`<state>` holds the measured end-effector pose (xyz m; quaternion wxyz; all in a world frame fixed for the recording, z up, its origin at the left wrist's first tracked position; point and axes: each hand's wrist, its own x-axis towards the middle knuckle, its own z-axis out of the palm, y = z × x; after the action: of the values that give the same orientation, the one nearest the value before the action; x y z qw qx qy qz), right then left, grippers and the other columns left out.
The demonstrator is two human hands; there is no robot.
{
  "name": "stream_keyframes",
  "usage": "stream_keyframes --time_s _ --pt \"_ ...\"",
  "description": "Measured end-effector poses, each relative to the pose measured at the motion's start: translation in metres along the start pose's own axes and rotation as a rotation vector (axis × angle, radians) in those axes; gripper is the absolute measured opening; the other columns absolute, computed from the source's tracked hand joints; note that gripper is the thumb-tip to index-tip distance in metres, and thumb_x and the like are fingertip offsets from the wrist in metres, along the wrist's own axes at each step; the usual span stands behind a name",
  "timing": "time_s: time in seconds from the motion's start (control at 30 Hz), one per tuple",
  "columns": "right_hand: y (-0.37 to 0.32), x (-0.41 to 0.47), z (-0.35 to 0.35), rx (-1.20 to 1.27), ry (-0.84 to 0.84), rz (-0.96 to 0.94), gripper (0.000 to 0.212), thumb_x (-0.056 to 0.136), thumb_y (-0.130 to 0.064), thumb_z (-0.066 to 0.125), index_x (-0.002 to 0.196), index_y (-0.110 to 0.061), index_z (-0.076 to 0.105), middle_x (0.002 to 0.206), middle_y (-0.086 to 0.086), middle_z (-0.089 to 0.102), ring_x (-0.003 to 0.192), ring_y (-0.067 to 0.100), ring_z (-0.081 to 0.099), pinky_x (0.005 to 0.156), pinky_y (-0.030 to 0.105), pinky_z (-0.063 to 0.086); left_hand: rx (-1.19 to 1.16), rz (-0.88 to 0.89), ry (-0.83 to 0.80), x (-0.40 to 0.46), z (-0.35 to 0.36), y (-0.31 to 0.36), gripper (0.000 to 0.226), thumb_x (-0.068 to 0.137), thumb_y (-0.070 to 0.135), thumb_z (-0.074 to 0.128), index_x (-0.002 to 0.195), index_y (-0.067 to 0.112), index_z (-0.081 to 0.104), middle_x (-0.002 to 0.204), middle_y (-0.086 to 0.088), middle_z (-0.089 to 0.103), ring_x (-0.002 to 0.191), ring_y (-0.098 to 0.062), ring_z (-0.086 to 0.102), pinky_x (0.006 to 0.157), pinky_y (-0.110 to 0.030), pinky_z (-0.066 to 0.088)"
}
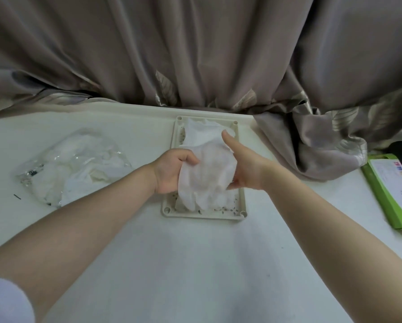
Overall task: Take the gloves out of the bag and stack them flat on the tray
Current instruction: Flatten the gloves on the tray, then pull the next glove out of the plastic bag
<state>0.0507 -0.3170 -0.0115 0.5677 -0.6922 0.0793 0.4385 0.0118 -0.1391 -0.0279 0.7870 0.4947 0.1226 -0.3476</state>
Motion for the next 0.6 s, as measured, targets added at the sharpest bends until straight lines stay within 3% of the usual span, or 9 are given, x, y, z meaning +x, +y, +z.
stream_keyframes --time_s 0.07,0.1,0.2,0.27,0.37,0.5,0.6 --pt "0.008 0.003 0.001 0.123 -0.246 0.039 0.068 0.081 -0.070 0.040 0.118 -0.017 0.063 0.112 0.007 0.070 0.108 0.025 0.064 0.087 0.038 0.053 0.044 -0.084 -0.075 0.006 -0.004 0.003 0.042 0.076 0.018 0.047 0.113 0.008 0.063 0.109 -0.013 0.067 0.101 -0.029 0.064 0.093 -0.039 0.047" --pt "0.008 0.012 0.000 0.123 -0.265 0.011 0.060 0.083 -0.062 0.048 0.120 -0.017 0.062 0.115 0.007 0.068 0.110 0.024 0.063 0.088 0.037 0.052 0.061 -0.114 -0.064 0.013 -0.009 0.007 0.041 0.078 0.022 0.050 0.113 0.008 0.063 0.108 -0.013 0.067 0.099 -0.028 0.064 0.092 -0.039 0.046" --pt "0.013 0.037 -0.003 0.061 -0.079 -0.107 0.029 0.090 -0.027 0.062 0.113 -0.010 0.064 0.111 0.007 0.070 0.106 0.023 0.065 0.092 0.035 0.051 0.110 -0.141 0.098 0.030 -0.015 0.015 0.032 0.090 0.027 0.049 0.111 0.008 0.064 0.107 -0.014 0.068 0.095 -0.026 0.065 0.086 -0.036 0.050" --pt "0.012 0.056 -0.010 0.047 0.115 -0.147 0.016 0.091 -0.012 0.060 0.104 -0.006 0.066 0.102 0.007 0.071 0.094 0.023 0.067 0.085 0.031 0.053 0.246 -0.034 0.266 0.046 -0.024 0.014 0.026 0.095 0.024 0.050 0.112 0.008 0.063 0.107 -0.013 0.068 0.090 -0.021 0.067 0.079 -0.030 0.055" --pt "0.010 0.074 -0.017 0.018 0.255 -0.203 0.019 0.091 -0.004 0.057 0.105 0.006 0.063 0.090 0.014 0.062 0.078 0.025 0.057 0.071 0.030 0.046 0.431 0.159 0.414 0.063 -0.035 0.012 0.022 0.094 0.021 0.055 0.111 0.011 0.063 0.104 -0.010 0.070 0.085 -0.019 0.068 0.079 -0.033 0.056" --pt "-0.001 0.084 -0.021 0.026 0.294 -0.349 0.030 0.091 0.004 0.049 0.111 -0.013 0.063 0.070 0.003 0.062 0.052 0.010 0.057 0.048 0.015 0.039 0.500 0.317 0.442 0.079 -0.040 0.018 0.019 0.093 0.008 0.053 0.108 0.018 0.060 0.106 -0.010 0.068 0.094 -0.026 0.066 0.085 -0.044 0.053" --pt "-0.004 0.094 -0.028 0.048 0.306 -0.434 0.047 0.088 0.007 0.047 0.125 -0.021 0.056 0.078 0.009 0.062 0.063 0.016 0.060 0.055 0.020 0.046 0.536 0.399 0.420 0.089 -0.041 0.023 0.029 0.094 -0.001 0.046 0.115 0.016 0.056 0.105 -0.008 0.065 0.089 -0.021 0.064 0.087 -0.040 0.051"
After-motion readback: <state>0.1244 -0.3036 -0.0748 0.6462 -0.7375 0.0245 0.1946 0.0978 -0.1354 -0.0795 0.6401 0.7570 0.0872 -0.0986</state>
